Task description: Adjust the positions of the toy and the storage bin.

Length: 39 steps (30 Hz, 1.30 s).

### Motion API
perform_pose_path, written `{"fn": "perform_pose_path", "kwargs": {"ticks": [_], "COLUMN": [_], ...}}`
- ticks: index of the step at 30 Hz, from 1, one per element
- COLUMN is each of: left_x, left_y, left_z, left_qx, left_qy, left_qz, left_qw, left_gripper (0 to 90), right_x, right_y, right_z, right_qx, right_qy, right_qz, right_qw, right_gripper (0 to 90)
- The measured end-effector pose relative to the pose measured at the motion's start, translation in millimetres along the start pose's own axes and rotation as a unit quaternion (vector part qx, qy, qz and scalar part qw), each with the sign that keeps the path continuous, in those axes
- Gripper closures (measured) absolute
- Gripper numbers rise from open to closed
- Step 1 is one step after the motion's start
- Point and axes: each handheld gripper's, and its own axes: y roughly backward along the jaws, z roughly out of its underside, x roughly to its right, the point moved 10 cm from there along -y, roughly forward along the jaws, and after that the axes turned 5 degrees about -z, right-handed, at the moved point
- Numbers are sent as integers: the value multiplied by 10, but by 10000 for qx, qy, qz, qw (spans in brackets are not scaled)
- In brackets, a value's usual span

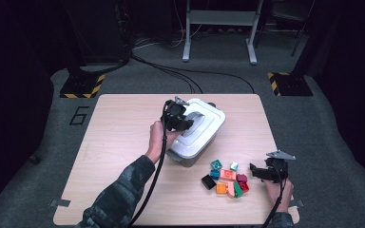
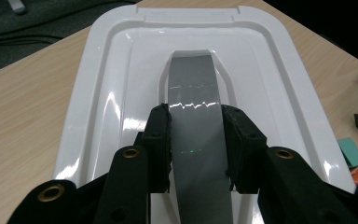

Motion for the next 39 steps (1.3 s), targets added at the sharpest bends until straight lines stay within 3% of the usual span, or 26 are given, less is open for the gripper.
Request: {"fn": "perform_pose_path", "kwargs": {"ticks": [8, 12, 13, 14, 16, 18, 19, 22, 32, 39], "left_x": [37, 20, 13, 6, -5, 12, 27, 66, 81, 22], "left_y": [133, 148, 144, 121, 88, 64, 60, 58, 137, 268], "left_z": [122, 129, 121, 86, 44, 30, 28, 22, -18, -111], "left_qx": [-57, -72, -77, -16, 13, -76, -91, -103, -54, 135], "left_qy": [-89, -95, -126, -31, -1, -127, -213, -333, -465, -460], "left_qz": [175, 140, 107, 36, 61, 119, 77, -3, -44, -54], "left_qw": [9998, 9998, 9998, 10000, 10000, 9998, 9997, 9994, 9989, 9988], "left_gripper": [669, 661, 645, 598, 565, 586, 644, 667, 672, 672], "right_x": [-1, -3, -1, -1, -2, -1, 0, -1, -1, -5], "right_y": [0, -1, 0, 0, -1, -1, 0, 0, -2, -6], "right_z": [3, 1, 3, 3, 0, 0, 2, 0, 1, 2], "right_qx": [-15, -10, -16, -16, -6, -6, -14, -5, -16, -28], "right_qy": [24, 6, 24, 25, 0, 1, 18, -1, 25, 49], "right_qz": [8, 15, 16, 16, 21, 20, 20, 22, 38, 56], "right_qw": [10000, 10000, 10000, 10000, 10000, 10000, 10000, 10000, 10000, 10000], "right_gripper": [100, 102, 102, 102, 103, 104, 104, 104, 104, 102]}}
